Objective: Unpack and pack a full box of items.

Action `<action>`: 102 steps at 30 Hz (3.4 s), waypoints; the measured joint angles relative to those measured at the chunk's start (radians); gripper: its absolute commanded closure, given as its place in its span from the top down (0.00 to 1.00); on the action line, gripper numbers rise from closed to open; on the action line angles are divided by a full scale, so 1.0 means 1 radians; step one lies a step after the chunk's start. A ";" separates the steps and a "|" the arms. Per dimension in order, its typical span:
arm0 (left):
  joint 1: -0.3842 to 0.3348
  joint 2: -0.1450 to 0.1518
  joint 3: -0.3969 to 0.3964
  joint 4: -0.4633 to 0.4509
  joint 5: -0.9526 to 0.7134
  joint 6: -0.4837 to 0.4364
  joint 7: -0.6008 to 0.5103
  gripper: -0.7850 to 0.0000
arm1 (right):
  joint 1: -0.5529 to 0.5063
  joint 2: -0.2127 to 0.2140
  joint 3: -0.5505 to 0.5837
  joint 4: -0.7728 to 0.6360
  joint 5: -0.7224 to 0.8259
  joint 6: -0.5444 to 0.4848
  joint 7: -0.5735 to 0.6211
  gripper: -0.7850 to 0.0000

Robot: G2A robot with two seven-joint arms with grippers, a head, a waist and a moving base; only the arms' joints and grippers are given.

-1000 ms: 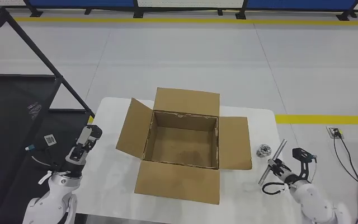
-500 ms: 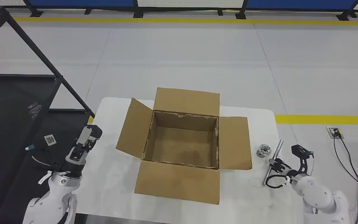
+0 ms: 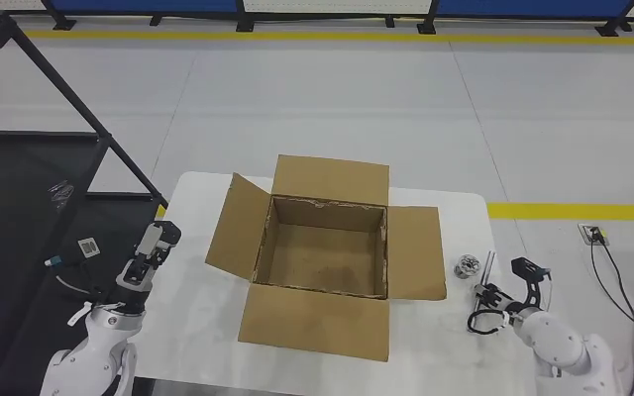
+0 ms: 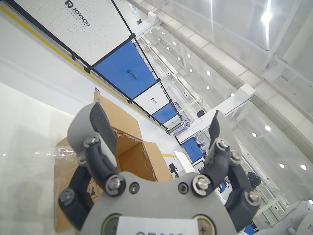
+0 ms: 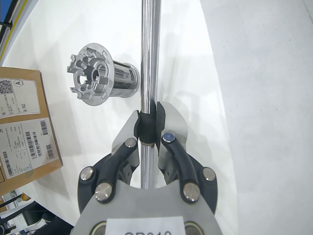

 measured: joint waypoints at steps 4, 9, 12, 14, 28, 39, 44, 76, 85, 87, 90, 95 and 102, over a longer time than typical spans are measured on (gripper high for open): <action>0.000 0.000 0.000 0.000 0.000 0.000 0.000 1.00 | 0.005 0.004 -0.017 0.001 -0.004 0.013 0.003 0.00; 0.000 0.000 0.000 0.000 0.000 0.000 0.000 1.00 | 0.009 0.010 -0.033 0.001 -0.006 0.028 0.006 0.17; 0.000 0.000 0.000 0.000 0.000 0.000 0.000 1.00 | 0.011 0.014 -0.040 0.000 -0.007 0.039 0.011 0.21; 0.000 0.000 0.000 0.000 0.000 0.000 0.000 1.00 | 0.011 0.017 -0.044 0.000 -0.005 0.043 0.013 0.23; 0.000 0.000 0.000 0.000 0.000 0.000 0.000 1.00 | -0.034 0.034 -0.035 -0.062 0.041 0.049 -0.016 0.41; 0.000 0.000 0.000 0.000 0.000 0.000 0.000 1.00 | -0.200 0.041 -0.032 -0.480 0.064 0.057 -0.020 1.00; 0.000 0.000 0.000 0.000 0.000 0.000 0.000 1.00 | -0.205 0.052 -0.039 -0.574 0.107 -0.062 0.028 1.00; 0.000 0.000 0.000 0.000 0.000 0.000 0.000 1.00 | 0.131 0.079 -0.217 -0.290 0.382 -0.012 0.329 1.00; 0.000 0.000 0.000 0.000 0.000 0.000 0.000 1.00 | 0.195 0.086 -0.300 -0.232 0.369 0.018 0.336 1.00; 0.000 0.000 0.000 0.000 0.000 0.000 0.000 1.00 | 0.194 0.088 -0.308 -0.236 0.374 0.017 0.332 1.00; 0.000 0.000 0.000 0.000 0.000 0.000 0.000 1.00 | 0.191 0.091 -0.315 -0.242 0.384 0.013 0.331 1.00; 0.000 0.000 0.000 0.000 0.000 0.000 0.000 1.00 | 0.186 0.094 -0.345 -0.255 0.381 0.033 0.312 1.00; 0.000 0.000 0.000 0.000 0.000 0.000 0.000 1.00 | 0.197 0.096 -0.396 -0.259 0.377 0.059 0.294 1.00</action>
